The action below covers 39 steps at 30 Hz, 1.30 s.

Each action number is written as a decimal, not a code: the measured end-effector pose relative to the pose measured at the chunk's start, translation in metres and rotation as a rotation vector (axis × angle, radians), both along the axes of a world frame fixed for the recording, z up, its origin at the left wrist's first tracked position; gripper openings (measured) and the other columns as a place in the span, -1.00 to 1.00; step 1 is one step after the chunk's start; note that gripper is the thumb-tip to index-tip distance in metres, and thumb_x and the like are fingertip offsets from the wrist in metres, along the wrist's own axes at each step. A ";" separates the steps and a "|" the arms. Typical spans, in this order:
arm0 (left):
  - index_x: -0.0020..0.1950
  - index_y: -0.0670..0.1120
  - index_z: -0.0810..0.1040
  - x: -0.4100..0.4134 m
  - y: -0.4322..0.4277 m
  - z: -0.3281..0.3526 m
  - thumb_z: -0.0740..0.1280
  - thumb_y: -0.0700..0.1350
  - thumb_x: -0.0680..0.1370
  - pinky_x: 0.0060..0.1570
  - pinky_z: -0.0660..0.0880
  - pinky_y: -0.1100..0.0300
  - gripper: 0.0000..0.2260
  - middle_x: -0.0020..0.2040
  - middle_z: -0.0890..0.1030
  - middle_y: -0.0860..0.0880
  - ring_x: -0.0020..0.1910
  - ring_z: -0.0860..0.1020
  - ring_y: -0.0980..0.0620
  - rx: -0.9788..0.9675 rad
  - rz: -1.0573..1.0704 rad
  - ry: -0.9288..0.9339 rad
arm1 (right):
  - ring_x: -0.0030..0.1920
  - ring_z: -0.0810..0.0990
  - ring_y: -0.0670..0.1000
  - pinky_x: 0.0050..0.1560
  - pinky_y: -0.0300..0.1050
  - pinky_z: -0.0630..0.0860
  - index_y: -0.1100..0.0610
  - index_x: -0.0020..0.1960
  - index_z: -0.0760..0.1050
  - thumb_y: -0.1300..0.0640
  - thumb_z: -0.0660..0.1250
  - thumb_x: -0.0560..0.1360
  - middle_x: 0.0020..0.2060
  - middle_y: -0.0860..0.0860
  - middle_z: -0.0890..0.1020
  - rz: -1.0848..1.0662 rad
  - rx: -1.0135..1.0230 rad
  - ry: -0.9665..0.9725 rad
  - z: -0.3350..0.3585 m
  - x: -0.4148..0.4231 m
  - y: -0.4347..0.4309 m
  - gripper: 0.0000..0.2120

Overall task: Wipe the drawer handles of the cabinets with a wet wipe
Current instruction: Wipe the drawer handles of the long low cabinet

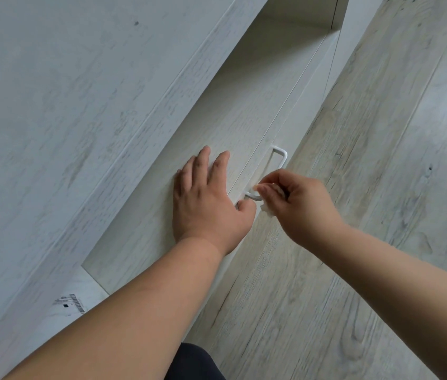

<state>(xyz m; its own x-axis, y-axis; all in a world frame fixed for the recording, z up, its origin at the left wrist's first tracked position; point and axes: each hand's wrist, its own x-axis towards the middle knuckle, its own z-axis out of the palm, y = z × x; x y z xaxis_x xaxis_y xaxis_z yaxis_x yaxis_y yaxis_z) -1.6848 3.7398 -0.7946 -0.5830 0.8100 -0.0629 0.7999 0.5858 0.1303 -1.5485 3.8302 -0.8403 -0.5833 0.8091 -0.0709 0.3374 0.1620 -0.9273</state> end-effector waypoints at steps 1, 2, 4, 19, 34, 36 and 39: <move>0.66 0.11 0.12 0.000 0.000 0.000 0.29 0.17 0.50 0.64 0.00 -0.08 -0.25 0.70 0.05 0.00 0.65 -0.01 -0.05 0.003 0.000 -0.004 | -0.26 0.66 -0.27 -0.29 -0.40 0.50 0.07 0.00 0.66 0.08 0.42 0.61 -0.29 -0.14 0.68 0.007 -0.022 0.012 0.003 0.001 0.003 -0.92; 0.66 0.11 0.12 0.000 0.000 0.000 0.29 0.16 0.50 0.64 0.00 -0.08 -0.25 0.70 0.05 0.00 0.65 -0.01 -0.05 0.004 0.000 -0.007 | -0.24 0.67 -0.28 -0.28 -0.41 0.50 0.08 0.01 0.67 0.09 0.42 0.61 -0.27 -0.15 0.69 0.021 -0.026 0.021 0.006 0.003 0.006 -0.92; 0.66 0.11 0.11 -0.001 -0.001 -0.001 0.29 0.16 0.50 0.64 0.00 -0.09 -0.24 0.70 0.04 0.00 0.66 -0.02 -0.05 0.004 -0.003 -0.013 | -0.22 0.68 -0.24 -0.28 -0.39 0.50 0.05 0.08 0.67 0.09 0.37 0.63 -0.25 -0.17 0.68 0.074 0.006 0.015 0.007 0.007 0.006 -0.89; 0.68 0.11 -0.28 -0.011 -0.018 0.004 0.22 0.21 0.54 0.62 -0.28 -0.09 -0.12 0.67 -0.37 0.00 0.65 -0.35 -0.02 -0.221 -0.161 -0.059 | -0.25 0.68 -0.06 -0.23 0.03 0.63 0.00 0.06 0.63 0.00 0.36 0.63 -0.27 -0.11 0.70 0.172 0.147 -0.134 0.009 0.006 -0.008 -0.89; 0.70 0.18 -0.04 -0.011 -0.028 -0.002 0.11 0.20 0.45 0.64 -0.22 0.00 -0.20 0.71 -0.15 0.05 0.67 -0.21 0.07 -0.051 -0.156 -0.072 | -0.33 0.66 -0.02 -0.32 0.05 0.61 0.04 -0.11 0.57 -0.04 0.38 0.63 -0.35 -0.07 0.68 -0.010 0.056 -0.005 -0.001 0.001 -0.021 -0.80; 0.69 0.18 -0.04 -0.010 -0.028 -0.002 0.11 0.17 0.47 0.64 -0.22 -0.01 -0.22 0.72 -0.15 0.05 0.67 -0.21 0.07 -0.050 -0.154 -0.076 | -0.39 0.60 -0.06 -0.38 -0.02 0.56 0.06 -0.13 0.58 -0.03 0.39 0.62 -0.36 -0.11 0.66 -0.047 0.062 0.008 -0.001 0.008 -0.019 -0.78; 0.69 0.18 -0.03 -0.010 -0.027 -0.004 0.08 0.16 0.50 0.64 -0.22 -0.01 -0.26 0.72 -0.14 0.04 0.67 -0.20 0.06 -0.042 -0.155 -0.077 | -0.39 0.61 0.03 -0.39 0.03 0.56 0.05 -0.13 0.58 0.02 0.39 0.62 -0.40 -0.03 0.63 -0.062 0.125 -0.001 -0.003 -0.001 -0.025 -0.82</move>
